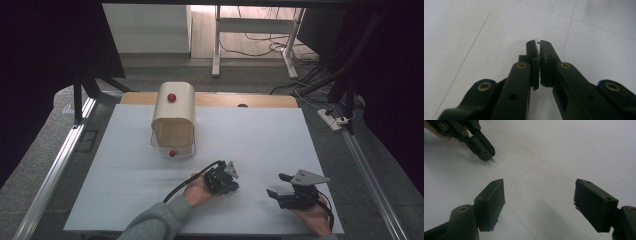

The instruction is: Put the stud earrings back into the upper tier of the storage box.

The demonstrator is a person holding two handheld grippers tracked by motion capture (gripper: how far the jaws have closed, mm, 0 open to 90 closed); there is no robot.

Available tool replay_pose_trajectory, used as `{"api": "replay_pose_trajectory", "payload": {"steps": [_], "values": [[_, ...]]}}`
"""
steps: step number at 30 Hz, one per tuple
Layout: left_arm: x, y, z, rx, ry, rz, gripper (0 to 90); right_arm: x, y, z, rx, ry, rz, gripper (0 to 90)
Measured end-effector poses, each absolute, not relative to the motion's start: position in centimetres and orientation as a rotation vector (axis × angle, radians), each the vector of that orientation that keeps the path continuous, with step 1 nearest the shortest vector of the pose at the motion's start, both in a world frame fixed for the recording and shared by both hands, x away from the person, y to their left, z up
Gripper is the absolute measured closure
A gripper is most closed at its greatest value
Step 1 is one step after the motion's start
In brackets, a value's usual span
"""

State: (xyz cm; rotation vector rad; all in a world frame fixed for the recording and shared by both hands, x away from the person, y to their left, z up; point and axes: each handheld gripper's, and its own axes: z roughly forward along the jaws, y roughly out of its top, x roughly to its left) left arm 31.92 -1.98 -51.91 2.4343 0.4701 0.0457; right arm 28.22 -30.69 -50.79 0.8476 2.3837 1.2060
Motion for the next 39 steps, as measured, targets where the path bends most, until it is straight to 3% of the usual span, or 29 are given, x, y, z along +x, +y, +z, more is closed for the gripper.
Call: {"api": "replay_pose_trajectory", "payload": {"steps": [7, 39], "values": [[32.2, -0.8, -50.8, 2.389, 0.479, 0.025, 86.1, 28.2, -30.7, -50.8, 0.848, 2.384, 1.204, 24.0], [30.3, 5.2, -42.2, 2.156, 0.475, 0.160, 86.1, 28.2, -30.7, -50.7, 0.844, 2.374, 1.214, 24.0]]}}
